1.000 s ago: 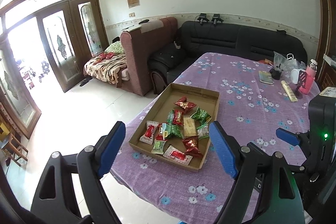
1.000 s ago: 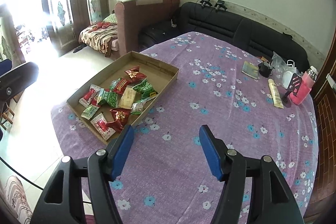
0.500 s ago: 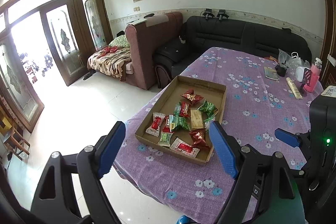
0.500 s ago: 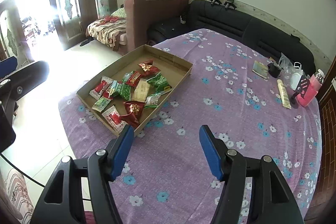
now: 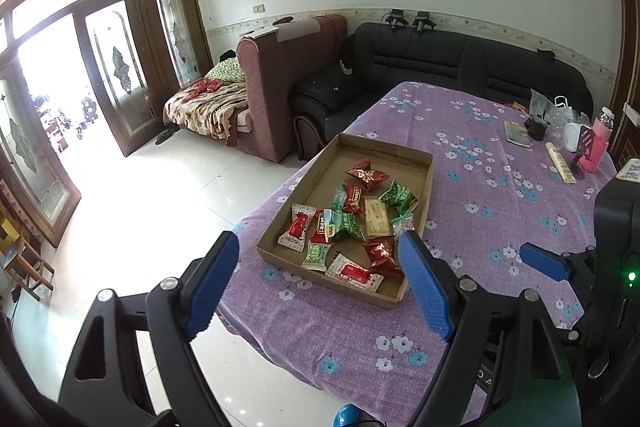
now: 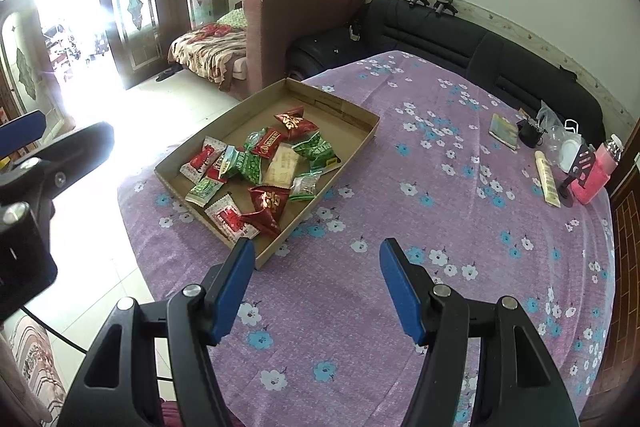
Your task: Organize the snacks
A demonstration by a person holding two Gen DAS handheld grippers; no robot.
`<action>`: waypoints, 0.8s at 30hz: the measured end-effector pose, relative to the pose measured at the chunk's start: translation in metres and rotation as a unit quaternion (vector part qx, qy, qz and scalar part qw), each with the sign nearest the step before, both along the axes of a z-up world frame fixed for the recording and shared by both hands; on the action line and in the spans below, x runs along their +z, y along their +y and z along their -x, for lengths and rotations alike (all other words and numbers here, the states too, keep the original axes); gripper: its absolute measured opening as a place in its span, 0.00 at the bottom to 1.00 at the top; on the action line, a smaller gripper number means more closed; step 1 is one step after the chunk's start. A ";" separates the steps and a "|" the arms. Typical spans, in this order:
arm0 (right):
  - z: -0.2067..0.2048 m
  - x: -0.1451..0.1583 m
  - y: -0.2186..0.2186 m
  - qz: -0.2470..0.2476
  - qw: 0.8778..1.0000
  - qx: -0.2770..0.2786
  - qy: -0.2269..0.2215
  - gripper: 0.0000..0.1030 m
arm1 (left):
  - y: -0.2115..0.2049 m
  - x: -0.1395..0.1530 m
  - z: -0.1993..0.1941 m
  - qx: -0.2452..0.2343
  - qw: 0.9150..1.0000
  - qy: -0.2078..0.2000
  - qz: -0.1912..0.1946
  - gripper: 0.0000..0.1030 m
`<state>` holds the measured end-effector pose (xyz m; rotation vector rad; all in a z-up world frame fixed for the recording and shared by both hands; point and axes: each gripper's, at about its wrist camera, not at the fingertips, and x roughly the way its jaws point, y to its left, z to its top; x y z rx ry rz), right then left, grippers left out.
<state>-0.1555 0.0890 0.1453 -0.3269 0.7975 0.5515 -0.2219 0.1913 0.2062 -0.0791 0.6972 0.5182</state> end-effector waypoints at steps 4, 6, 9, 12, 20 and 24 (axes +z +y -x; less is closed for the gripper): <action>0.002 -0.001 0.005 0.001 1.000 0.003 -0.001 0.63 | 0.005 -0.004 0.003 0.005 1.000 0.001 0.006 0.80; 0.003 -0.002 0.008 0.001 1.000 0.005 -0.001 0.63 | 0.008 -0.006 0.004 0.010 1.000 0.001 0.011 0.80; 0.004 -0.003 0.012 0.003 1.000 0.010 0.001 0.63 | 0.012 -0.010 0.006 0.014 1.000 0.004 0.016 0.80; 0.007 -0.005 0.017 0.006 1.000 0.018 0.001 0.63 | 0.015 -0.013 0.006 0.016 1.000 0.008 0.020 0.80; 0.006 -0.008 0.014 0.003 1.000 0.014 0.007 0.63 | 0.011 -0.016 0.002 0.010 0.999 0.012 0.028 0.80; 0.003 -0.009 0.010 0.003 1.000 0.008 0.007 0.64 | 0.008 -0.019 -0.002 0.002 0.999 0.013 0.037 0.80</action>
